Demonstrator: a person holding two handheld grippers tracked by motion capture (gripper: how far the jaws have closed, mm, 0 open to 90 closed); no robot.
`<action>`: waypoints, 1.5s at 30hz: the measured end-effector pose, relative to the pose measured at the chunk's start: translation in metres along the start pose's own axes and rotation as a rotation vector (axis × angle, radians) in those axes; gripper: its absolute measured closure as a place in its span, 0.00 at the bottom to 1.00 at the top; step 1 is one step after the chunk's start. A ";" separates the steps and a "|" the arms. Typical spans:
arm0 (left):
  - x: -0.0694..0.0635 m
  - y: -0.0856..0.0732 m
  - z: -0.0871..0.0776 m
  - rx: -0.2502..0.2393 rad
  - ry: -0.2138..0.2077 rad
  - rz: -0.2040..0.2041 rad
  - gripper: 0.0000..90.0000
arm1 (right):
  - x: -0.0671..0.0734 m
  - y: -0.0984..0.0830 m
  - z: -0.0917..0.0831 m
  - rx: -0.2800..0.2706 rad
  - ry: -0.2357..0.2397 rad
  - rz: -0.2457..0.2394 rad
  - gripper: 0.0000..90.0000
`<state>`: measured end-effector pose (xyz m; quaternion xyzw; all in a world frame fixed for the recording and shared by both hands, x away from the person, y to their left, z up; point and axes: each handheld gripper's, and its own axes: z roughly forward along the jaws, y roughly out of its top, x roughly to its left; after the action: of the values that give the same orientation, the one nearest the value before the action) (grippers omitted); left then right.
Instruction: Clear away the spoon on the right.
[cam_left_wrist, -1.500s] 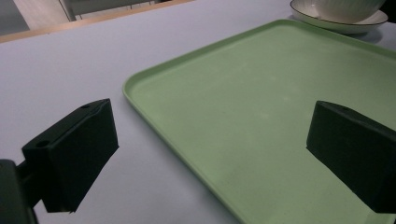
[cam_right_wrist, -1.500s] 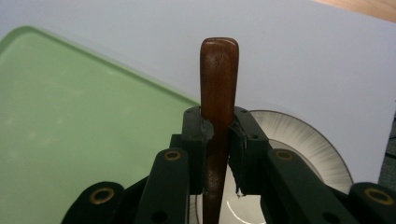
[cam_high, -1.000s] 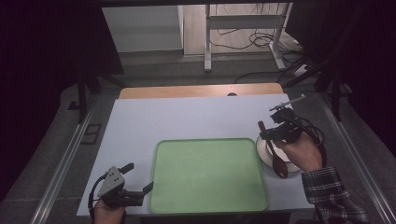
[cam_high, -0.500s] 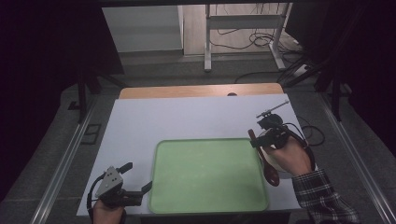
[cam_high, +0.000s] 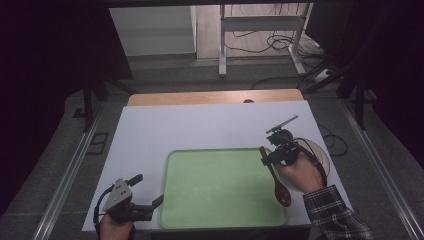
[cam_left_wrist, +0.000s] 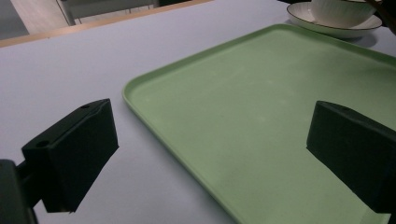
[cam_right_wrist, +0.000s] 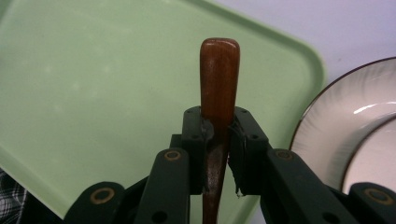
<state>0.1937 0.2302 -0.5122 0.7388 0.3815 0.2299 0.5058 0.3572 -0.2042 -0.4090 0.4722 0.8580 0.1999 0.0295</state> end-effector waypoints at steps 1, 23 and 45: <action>0.000 0.000 0.000 0.000 0.000 0.001 0.02 | 0.000 -0.001 0.003 0.003 0.001 0.000 0.86; 0.000 0.000 0.000 0.000 -0.004 0.001 0.02 | 0.001 -0.014 0.054 0.070 0.028 0.031 0.84; -0.001 0.000 0.000 0.003 -0.004 0.004 0.02 | 0.011 -0.032 0.031 -0.181 -0.045 -0.179 0.75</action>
<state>0.1933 0.2293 -0.5123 0.7407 0.3796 0.2288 0.5049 0.3332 -0.2006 -0.4476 0.3937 0.8743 0.2622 0.1090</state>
